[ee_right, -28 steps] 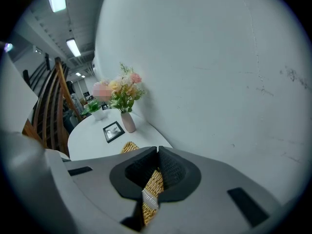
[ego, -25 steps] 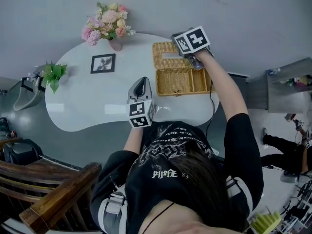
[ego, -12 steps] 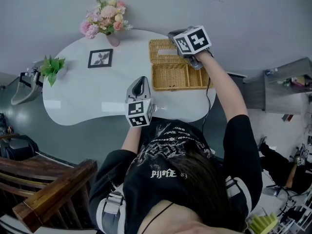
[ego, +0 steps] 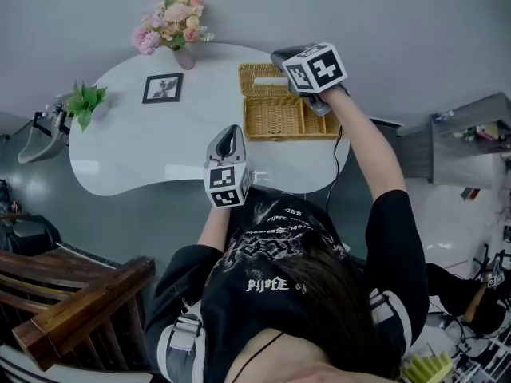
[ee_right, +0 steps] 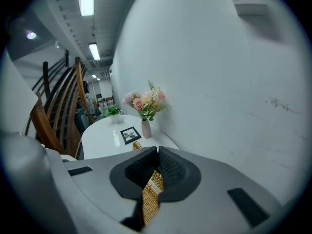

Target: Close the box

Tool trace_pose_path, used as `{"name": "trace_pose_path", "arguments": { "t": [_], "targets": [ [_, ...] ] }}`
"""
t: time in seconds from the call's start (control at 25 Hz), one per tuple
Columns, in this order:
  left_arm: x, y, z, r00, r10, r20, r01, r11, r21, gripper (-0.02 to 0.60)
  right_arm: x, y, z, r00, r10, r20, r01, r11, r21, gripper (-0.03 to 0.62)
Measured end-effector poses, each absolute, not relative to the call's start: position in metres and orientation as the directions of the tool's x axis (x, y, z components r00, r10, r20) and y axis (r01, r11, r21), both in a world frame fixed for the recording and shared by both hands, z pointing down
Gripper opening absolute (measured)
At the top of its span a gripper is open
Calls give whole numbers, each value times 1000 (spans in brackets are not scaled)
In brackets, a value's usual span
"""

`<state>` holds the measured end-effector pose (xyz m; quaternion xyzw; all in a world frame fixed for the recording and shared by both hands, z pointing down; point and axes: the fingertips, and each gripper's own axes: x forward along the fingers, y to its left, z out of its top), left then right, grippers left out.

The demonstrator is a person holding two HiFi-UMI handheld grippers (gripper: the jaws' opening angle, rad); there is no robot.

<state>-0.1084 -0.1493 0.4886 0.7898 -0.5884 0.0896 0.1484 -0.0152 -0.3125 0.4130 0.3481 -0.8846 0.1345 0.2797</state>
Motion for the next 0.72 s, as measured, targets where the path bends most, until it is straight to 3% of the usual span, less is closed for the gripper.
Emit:
{"name": "trace_pose_path", "arguments": {
  "t": [0.72],
  "targets": [
    [-91,-124,495,239,-916,322,-969,-204,139,26,-14,-271,409,-686,-500,529,-635,766,-99,35]
  ]
}}
